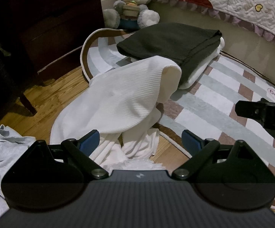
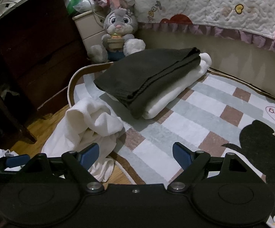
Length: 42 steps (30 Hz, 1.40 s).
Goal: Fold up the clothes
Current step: 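Move both grippers toward the white waffle garment on the mat, then grasp the white waffle garment with the right gripper and lift it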
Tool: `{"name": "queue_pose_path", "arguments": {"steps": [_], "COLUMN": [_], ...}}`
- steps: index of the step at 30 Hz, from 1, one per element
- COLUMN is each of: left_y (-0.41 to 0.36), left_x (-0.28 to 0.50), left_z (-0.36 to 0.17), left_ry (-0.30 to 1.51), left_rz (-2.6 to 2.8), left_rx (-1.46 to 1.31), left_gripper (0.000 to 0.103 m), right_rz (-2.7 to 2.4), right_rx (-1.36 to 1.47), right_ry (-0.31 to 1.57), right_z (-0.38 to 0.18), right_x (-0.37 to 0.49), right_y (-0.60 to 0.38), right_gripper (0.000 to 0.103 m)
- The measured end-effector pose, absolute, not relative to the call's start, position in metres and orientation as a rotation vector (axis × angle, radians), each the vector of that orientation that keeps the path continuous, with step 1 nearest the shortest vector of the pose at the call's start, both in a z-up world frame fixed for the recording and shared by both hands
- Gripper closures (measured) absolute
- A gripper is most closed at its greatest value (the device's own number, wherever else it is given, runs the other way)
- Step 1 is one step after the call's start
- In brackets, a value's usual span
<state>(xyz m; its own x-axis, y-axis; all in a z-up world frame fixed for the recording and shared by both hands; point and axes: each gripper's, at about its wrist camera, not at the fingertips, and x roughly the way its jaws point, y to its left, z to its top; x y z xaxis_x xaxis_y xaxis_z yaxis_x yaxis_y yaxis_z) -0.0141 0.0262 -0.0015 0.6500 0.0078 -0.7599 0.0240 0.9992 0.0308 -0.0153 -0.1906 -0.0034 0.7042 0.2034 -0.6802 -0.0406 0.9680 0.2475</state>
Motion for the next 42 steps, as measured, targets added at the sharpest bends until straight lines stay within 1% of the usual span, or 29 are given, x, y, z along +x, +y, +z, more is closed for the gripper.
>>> {"name": "queue_pose_path", "arguments": {"steps": [7, 19, 24, 26, 30, 35, 37, 39, 40, 42], "left_y": [0.026, 0.044, 0.066, 0.079, 0.113, 0.154, 0.168, 0.178, 0.183, 0.195], "left_x": [-0.014, 0.004, 0.003, 0.005, 0.009, 0.01, 0.008, 0.009, 0.011, 0.016], "left_z": [0.0, -0.012, -0.02, -0.026, -0.038, -0.057, -0.065, -0.073, -0.077, -0.086], "left_ry": [0.868, 0.891, 0.795, 0.798, 0.829, 0.846, 0.847, 0.854, 0.863, 0.886], "left_rz": [-0.033, -0.036, 0.019, 0.038, 0.074, 0.06, 0.069, 0.105, 0.128, 0.169], "left_rx": [0.028, 0.005, 0.058, 0.045, -0.023, -0.155, -0.208, -0.223, -0.222, -0.229], "left_gripper": [0.009, 0.009, 0.01, 0.012, 0.013, 0.013, 0.016, 0.023, 0.028, 0.029], "right_rz": [0.14, 0.194, 0.285, 0.32, 0.384, 0.414, 0.438, 0.462, 0.463, 0.455], "right_rx": [0.236, 0.267, 0.356, 0.426, 0.605, 0.674, 0.703, 0.768, 0.812, 0.89], "right_ry": [0.782, 0.819, 0.809, 0.82, 0.851, 0.845, 0.825, 0.774, 0.748, 0.759], "right_z": [-0.001, -0.016, -0.022, -0.027, -0.042, -0.052, -0.052, -0.05, -0.049, -0.056], "right_x": [-0.015, 0.004, 0.014, 0.021, 0.034, 0.043, 0.048, 0.06, 0.068, 0.095], "right_y": [-0.194, -0.183, -0.175, -0.173, -0.172, -0.163, -0.161, -0.165, -0.169, -0.173], "right_gripper": [0.015, 0.016, 0.016, 0.016, 0.016, 0.016, 0.015, 0.014, 0.012, 0.012]}}
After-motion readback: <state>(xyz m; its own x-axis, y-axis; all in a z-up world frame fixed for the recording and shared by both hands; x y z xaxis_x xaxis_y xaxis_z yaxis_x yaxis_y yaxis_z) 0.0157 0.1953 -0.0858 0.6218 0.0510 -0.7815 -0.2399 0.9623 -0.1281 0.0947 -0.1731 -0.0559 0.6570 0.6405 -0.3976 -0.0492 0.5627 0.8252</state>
